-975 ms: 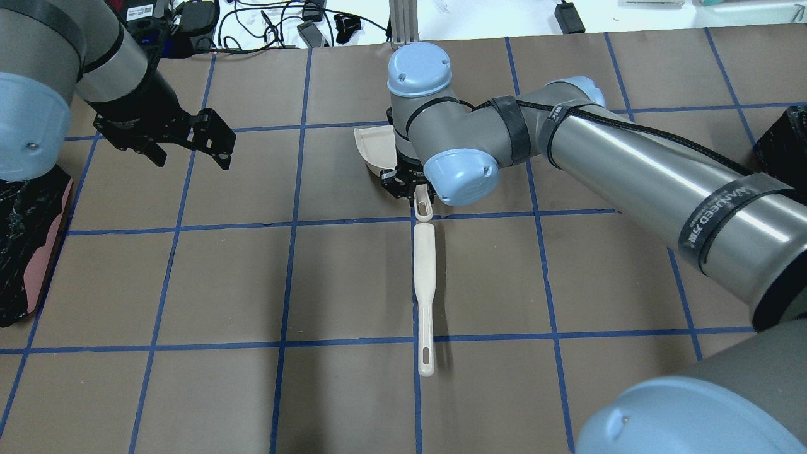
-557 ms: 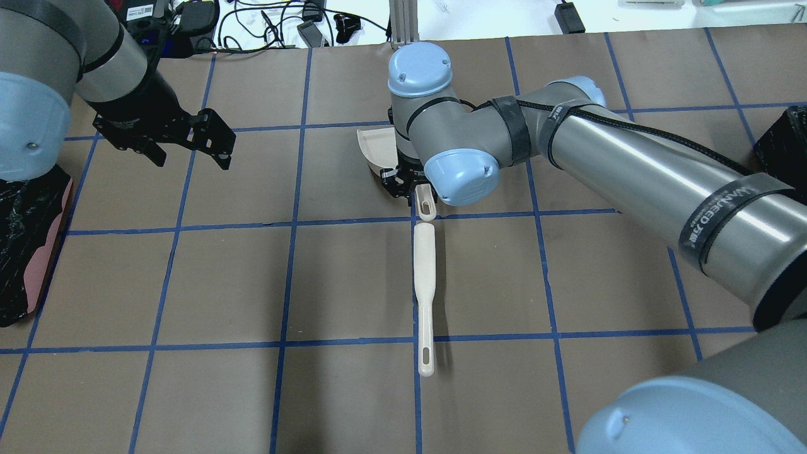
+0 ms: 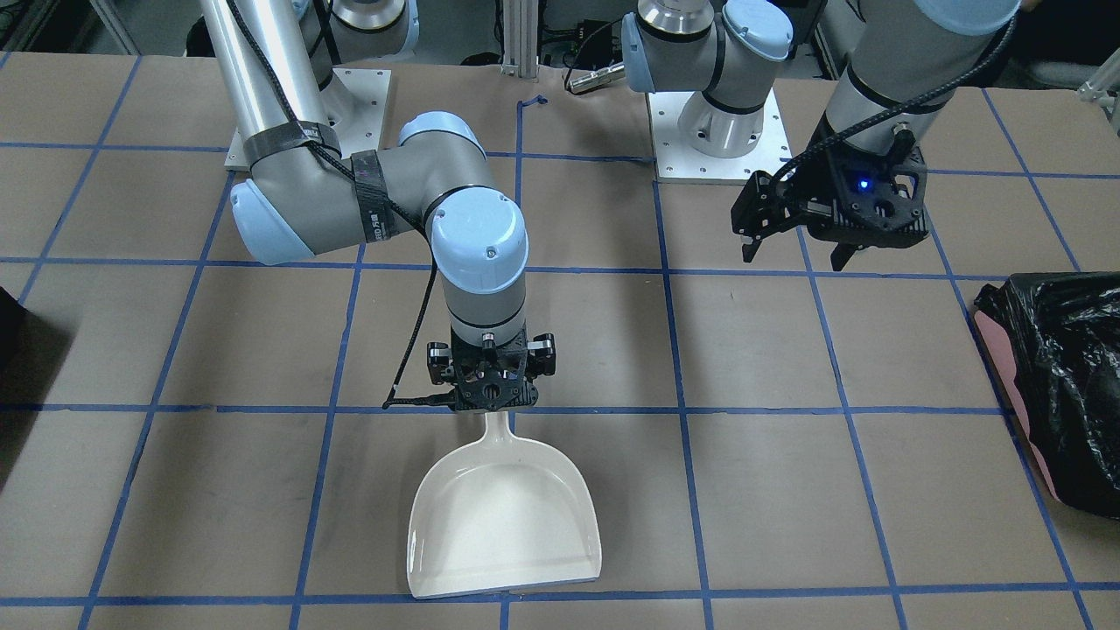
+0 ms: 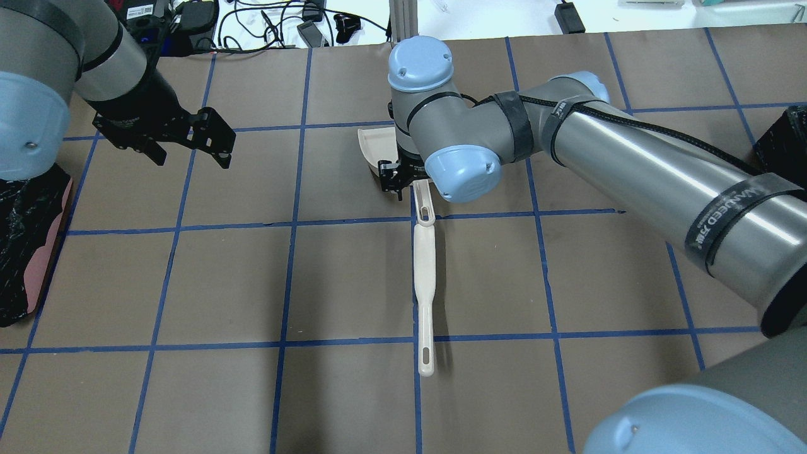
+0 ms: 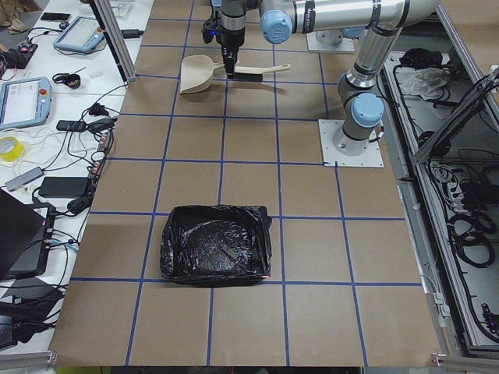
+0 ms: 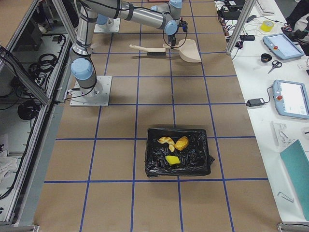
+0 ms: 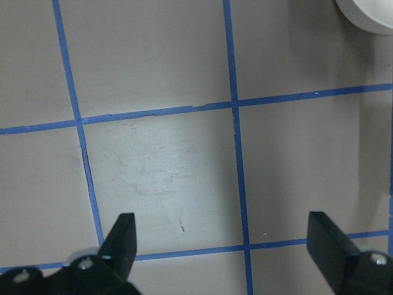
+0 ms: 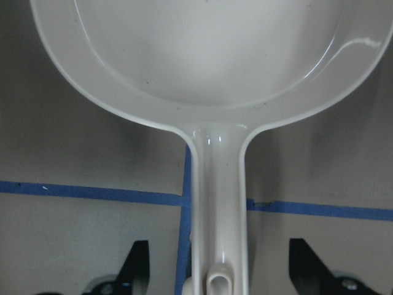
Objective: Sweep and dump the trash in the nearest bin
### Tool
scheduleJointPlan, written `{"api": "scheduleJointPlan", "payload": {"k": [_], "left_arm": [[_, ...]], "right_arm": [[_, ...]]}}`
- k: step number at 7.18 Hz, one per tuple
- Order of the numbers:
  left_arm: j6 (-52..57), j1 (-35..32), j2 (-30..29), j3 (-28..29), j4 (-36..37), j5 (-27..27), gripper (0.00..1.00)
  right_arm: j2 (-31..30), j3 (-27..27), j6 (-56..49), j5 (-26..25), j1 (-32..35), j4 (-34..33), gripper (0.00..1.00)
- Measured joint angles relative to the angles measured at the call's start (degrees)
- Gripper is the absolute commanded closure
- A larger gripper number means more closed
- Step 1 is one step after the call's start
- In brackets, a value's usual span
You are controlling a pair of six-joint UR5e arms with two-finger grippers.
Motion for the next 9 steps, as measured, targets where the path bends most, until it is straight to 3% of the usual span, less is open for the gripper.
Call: {"api": "scheduleJointPlan", "payload": {"k": [3, 9], "left_arm": [[-0.1, 0.0, 0.0, 0.0, 0.1, 0.2, 0.0], [-0.2, 0.0, 0.0, 0.1, 0.1, 0.5, 0.0]], "right_arm": [[-5.9, -0.3, -2.8, 0.4, -4.3, 2.5, 0.0], [-21.8, -0.3, -20.1, -2.2, -17.9, 23.6, 0.0]]}}
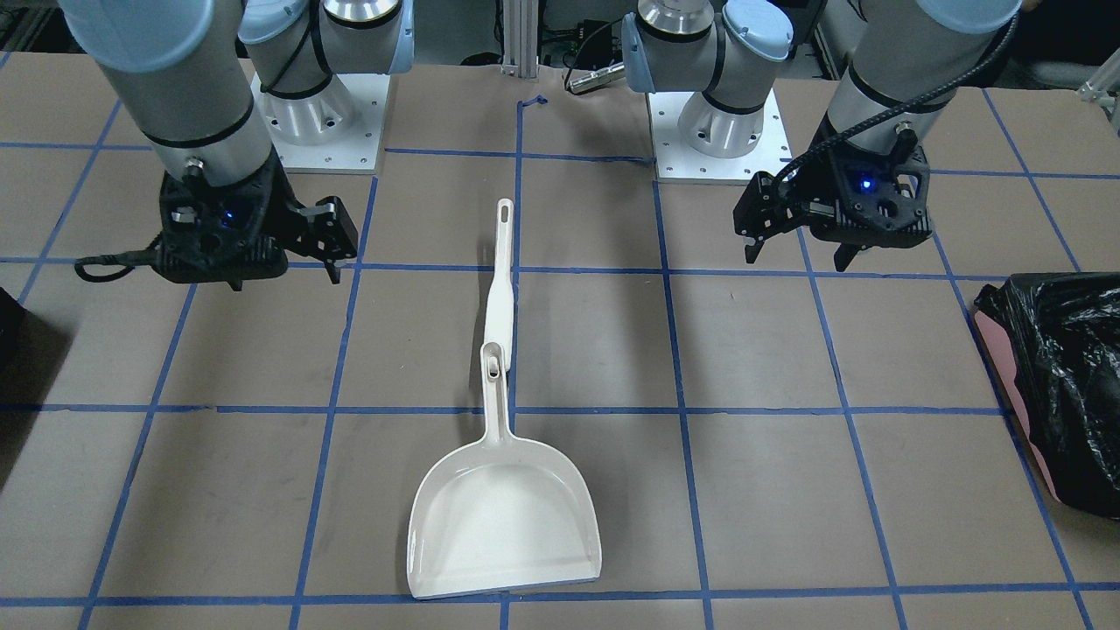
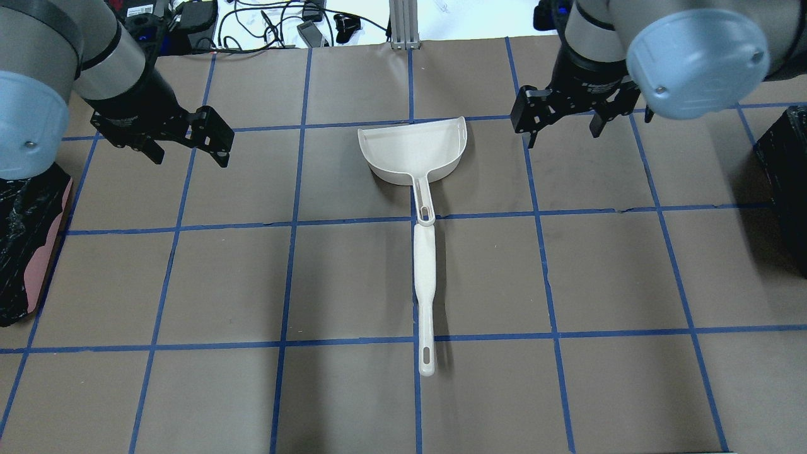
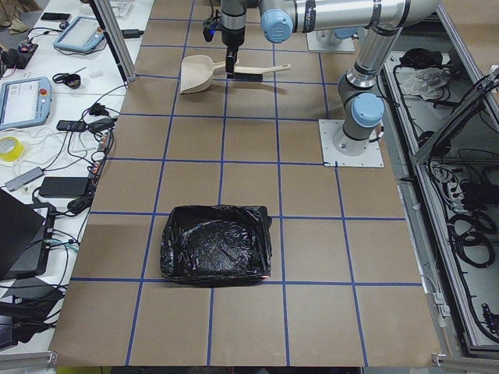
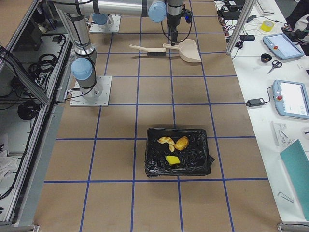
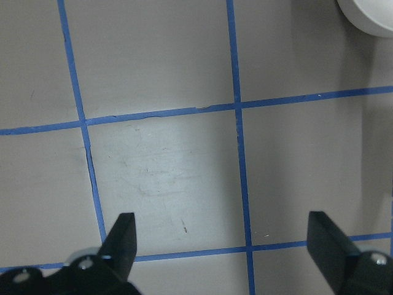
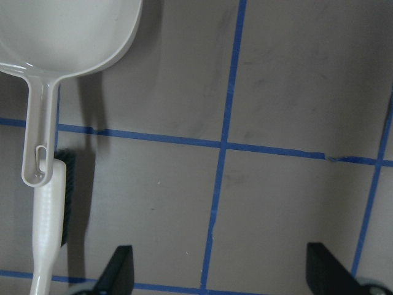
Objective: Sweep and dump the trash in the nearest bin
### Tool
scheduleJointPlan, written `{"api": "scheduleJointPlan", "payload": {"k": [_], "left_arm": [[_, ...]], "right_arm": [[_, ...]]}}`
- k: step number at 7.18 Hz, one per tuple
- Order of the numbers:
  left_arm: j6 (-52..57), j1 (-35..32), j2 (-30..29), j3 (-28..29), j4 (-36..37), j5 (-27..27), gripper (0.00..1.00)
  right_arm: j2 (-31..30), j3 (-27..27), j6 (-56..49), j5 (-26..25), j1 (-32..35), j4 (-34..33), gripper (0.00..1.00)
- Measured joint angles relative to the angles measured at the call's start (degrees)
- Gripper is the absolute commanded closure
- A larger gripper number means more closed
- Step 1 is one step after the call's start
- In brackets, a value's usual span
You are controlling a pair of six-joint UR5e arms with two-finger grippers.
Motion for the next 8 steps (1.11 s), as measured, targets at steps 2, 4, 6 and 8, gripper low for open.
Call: {"api": "scheduleJointPlan", "payload": {"k": [2, 4, 6, 8], "left_arm": [[0.0, 0.0, 0.0, -0.1, -0.1, 0.0, 0.0], [0.0, 0.0, 0.0, -0.1, -0.1, 0.0, 0.0], [0.0, 0.0, 0.0, -0.1, 0.0, 0.0, 0.0], [0.1, 0.0, 0.5, -0.1, -0.1, -0.1, 0.0]], "right_arm": [[-3.6, 0.1, -1.4, -0.5, -2.1, 4.2, 0.0], [-4.8, 0.4, -1.3, 0.7, -2.3, 5.0, 0.0], [-4.9, 0.9, -1.2, 1.1, -2.3, 4.8, 0.0], [-4.9, 1.0, -1.2, 1.1, -2.3, 4.8, 0.0]]}}
